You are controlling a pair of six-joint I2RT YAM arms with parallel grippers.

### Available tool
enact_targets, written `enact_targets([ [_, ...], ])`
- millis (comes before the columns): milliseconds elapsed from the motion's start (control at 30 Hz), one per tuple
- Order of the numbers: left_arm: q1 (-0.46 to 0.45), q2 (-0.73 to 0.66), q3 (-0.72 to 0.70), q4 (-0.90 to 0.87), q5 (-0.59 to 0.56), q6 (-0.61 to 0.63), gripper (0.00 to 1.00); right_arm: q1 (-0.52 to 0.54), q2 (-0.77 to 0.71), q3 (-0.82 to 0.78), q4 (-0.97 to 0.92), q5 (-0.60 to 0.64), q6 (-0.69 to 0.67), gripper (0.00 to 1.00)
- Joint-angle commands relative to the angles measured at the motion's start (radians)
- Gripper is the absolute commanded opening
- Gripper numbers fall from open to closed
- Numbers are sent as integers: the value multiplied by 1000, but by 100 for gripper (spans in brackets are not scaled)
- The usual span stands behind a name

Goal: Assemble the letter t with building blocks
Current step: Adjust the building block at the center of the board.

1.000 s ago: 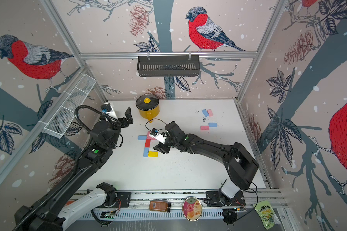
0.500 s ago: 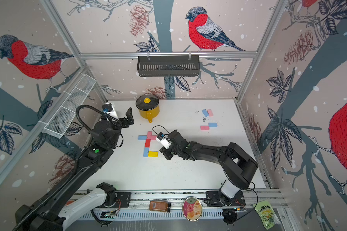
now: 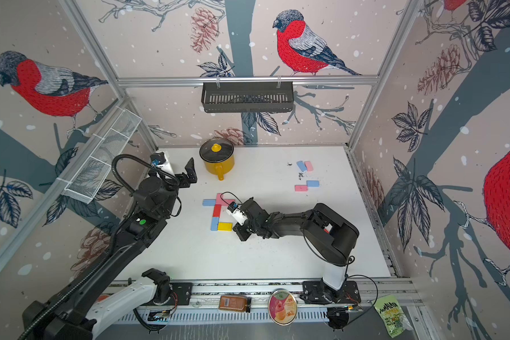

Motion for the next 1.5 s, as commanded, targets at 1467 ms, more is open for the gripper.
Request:
enact_targets([
  [1467, 1, 0, 2, 22, 3, 0, 97, -3, 55, 11, -7, 16, -18, 8],
])
